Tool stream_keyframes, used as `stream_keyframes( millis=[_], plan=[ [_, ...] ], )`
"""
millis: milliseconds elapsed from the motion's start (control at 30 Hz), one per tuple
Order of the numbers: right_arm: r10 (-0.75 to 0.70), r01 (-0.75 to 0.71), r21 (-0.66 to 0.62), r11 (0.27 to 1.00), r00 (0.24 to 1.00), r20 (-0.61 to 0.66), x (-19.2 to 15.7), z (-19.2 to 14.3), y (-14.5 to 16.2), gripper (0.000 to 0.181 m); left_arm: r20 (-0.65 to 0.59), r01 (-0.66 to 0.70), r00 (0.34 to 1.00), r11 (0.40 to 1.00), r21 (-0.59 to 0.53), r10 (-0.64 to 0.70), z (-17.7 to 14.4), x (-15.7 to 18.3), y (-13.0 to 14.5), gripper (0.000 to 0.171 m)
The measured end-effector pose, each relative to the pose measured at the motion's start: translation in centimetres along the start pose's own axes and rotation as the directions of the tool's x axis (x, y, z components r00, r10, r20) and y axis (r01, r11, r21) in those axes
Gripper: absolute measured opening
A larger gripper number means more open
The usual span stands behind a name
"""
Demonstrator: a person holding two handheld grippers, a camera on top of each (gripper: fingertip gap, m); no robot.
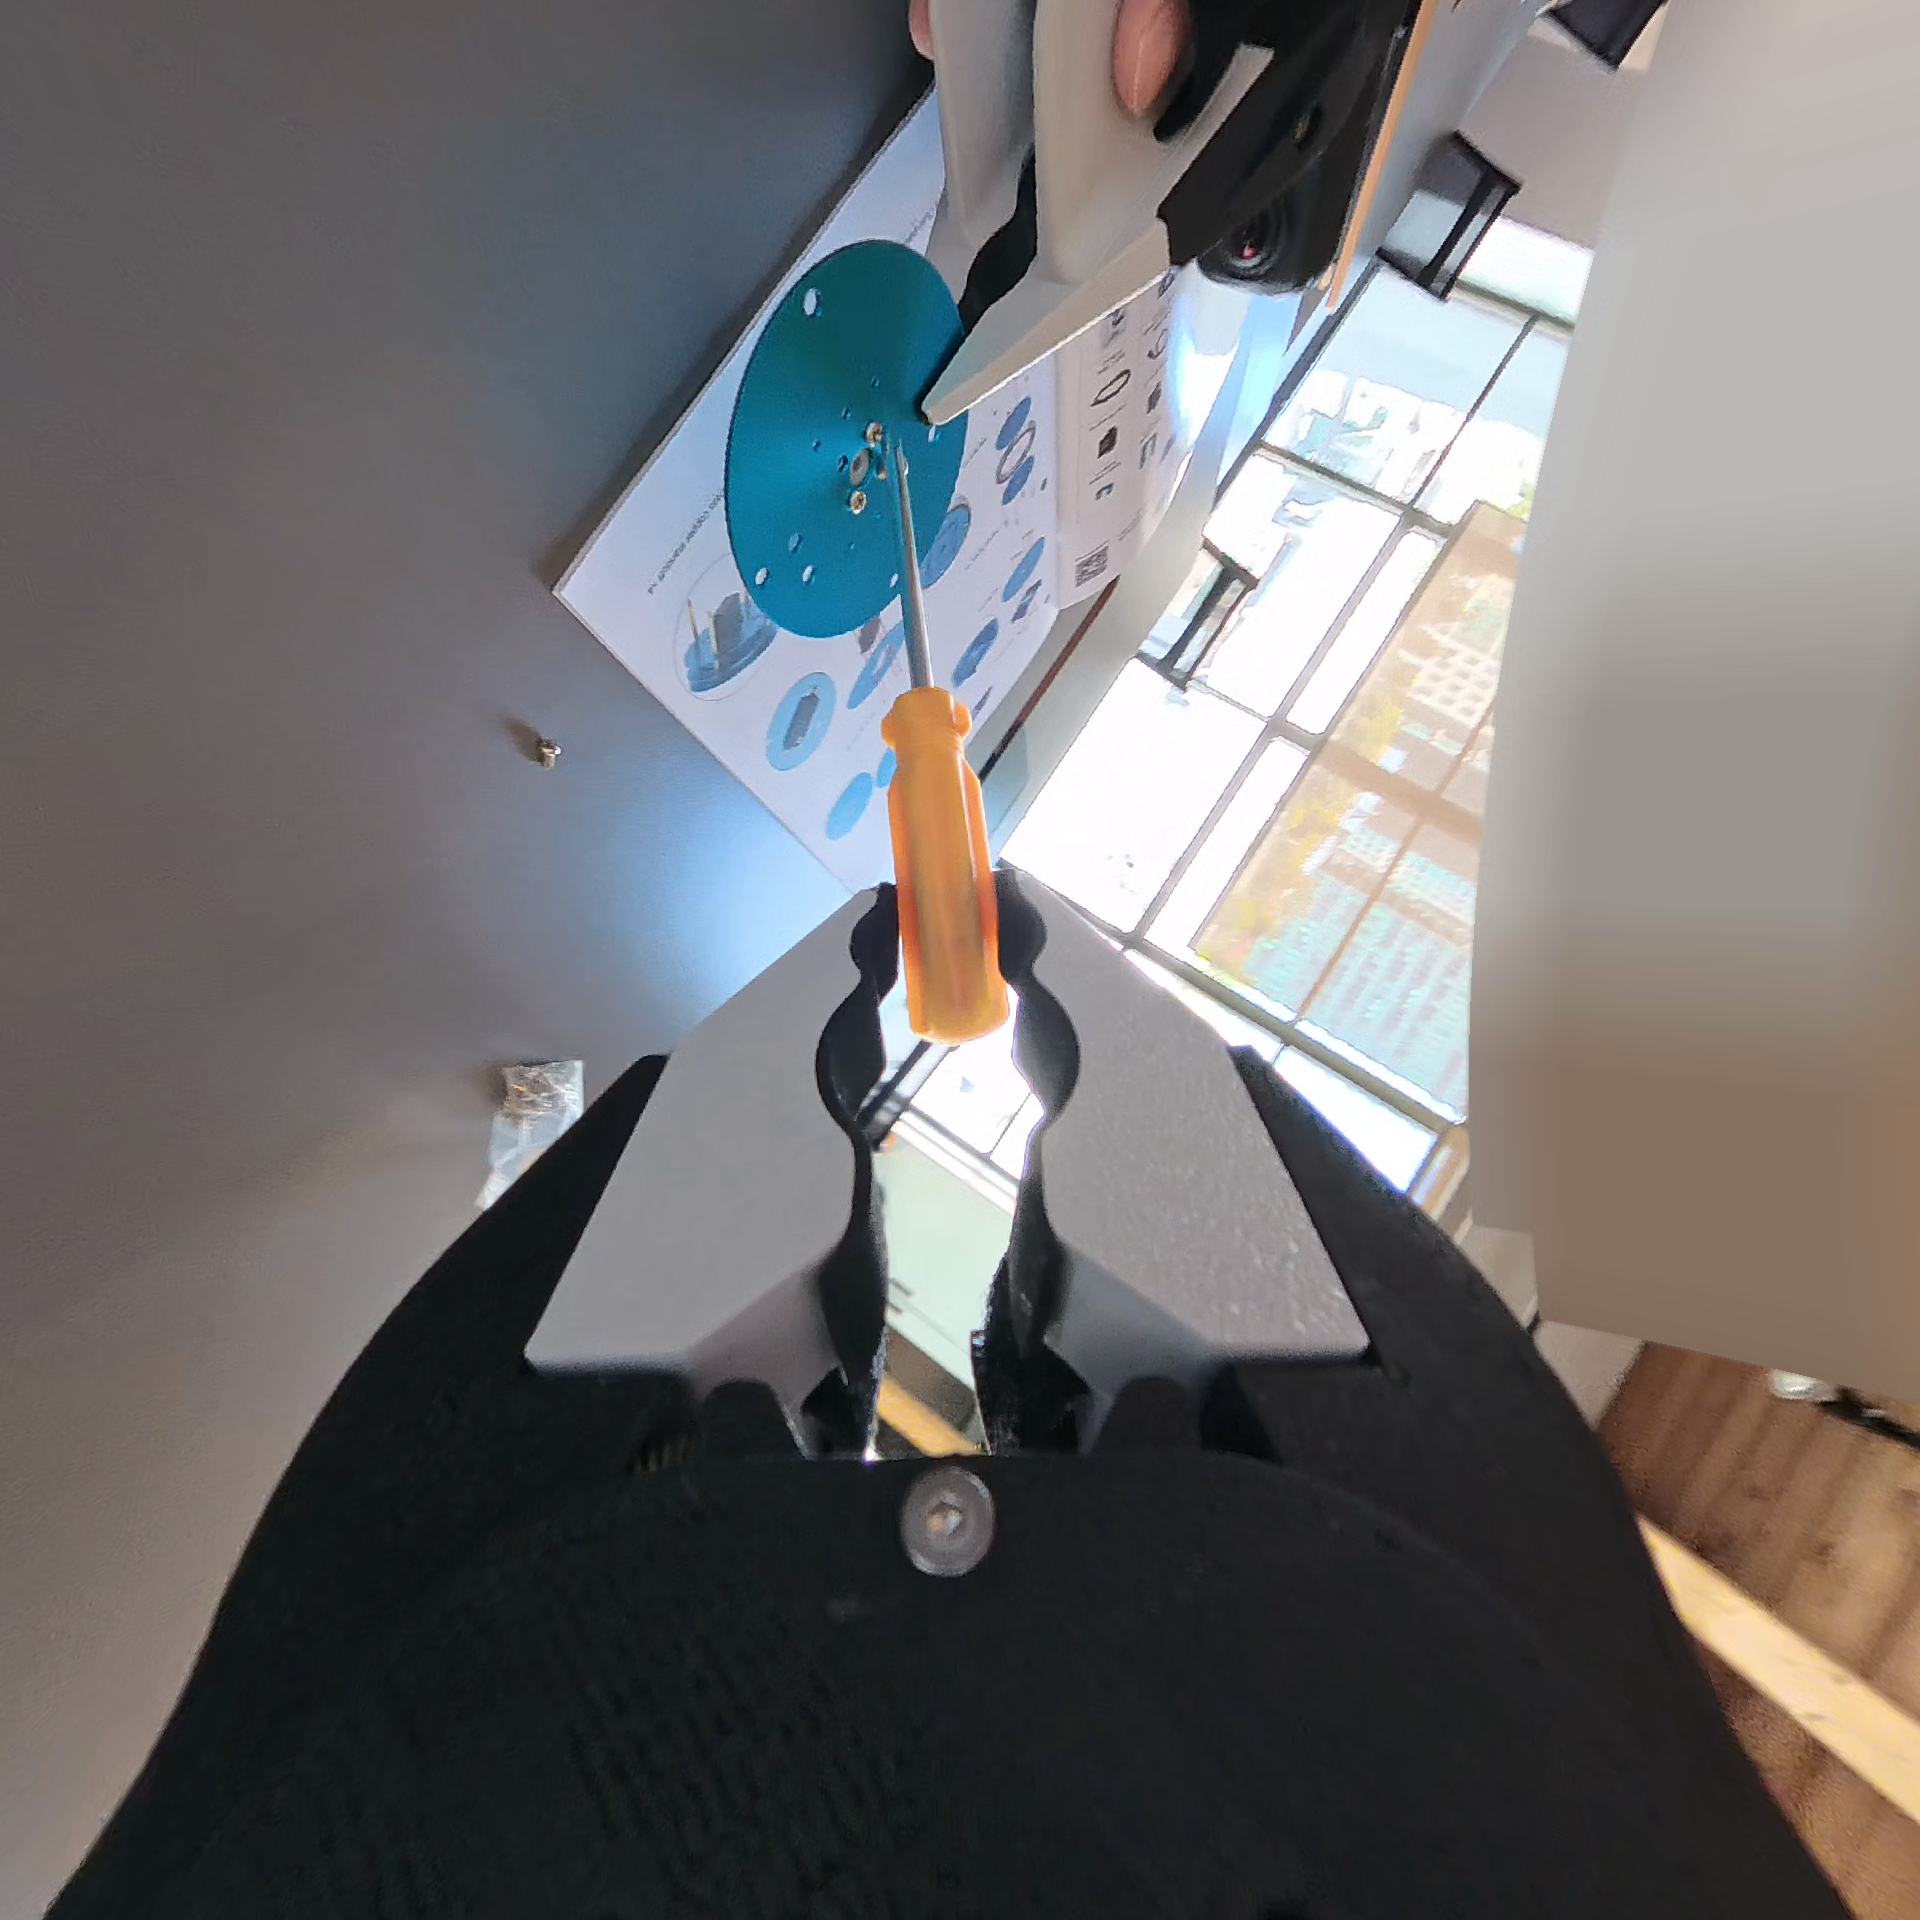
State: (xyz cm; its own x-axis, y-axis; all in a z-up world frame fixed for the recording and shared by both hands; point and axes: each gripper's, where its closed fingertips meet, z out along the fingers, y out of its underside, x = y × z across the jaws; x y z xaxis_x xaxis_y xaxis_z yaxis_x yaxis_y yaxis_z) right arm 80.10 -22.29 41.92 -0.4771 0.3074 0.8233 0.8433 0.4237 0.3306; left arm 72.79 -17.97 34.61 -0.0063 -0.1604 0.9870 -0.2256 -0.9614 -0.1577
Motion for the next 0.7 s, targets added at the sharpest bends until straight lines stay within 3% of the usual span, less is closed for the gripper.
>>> stream_keyframes(
  millis=[333,467,700],
  plan=[
    [0.286,-0.298,0.052,0.953,0.943,0.17,-1.4,0.4,1.1,0.018,0.009,-0.022,1.0,1.0,-0.01,0.022,0.1,0.1,0.2,0.0],
    [0.392,-0.419,0.063,0.906,0.885,0.251,-2.2,0.8,1.4,0.018,0.023,-0.049,0.999,0.999,-0.024,0.049,0.3,0.1,0.4,0.0],
    [0.564,-0.633,0.046,0.773,0.719,0.405,-3.7,1.6,2.0,0.018,0.025,-0.087,0.996,0.996,-0.034,0.088,0.4,0.4,0.6,0.0]
  ],
)
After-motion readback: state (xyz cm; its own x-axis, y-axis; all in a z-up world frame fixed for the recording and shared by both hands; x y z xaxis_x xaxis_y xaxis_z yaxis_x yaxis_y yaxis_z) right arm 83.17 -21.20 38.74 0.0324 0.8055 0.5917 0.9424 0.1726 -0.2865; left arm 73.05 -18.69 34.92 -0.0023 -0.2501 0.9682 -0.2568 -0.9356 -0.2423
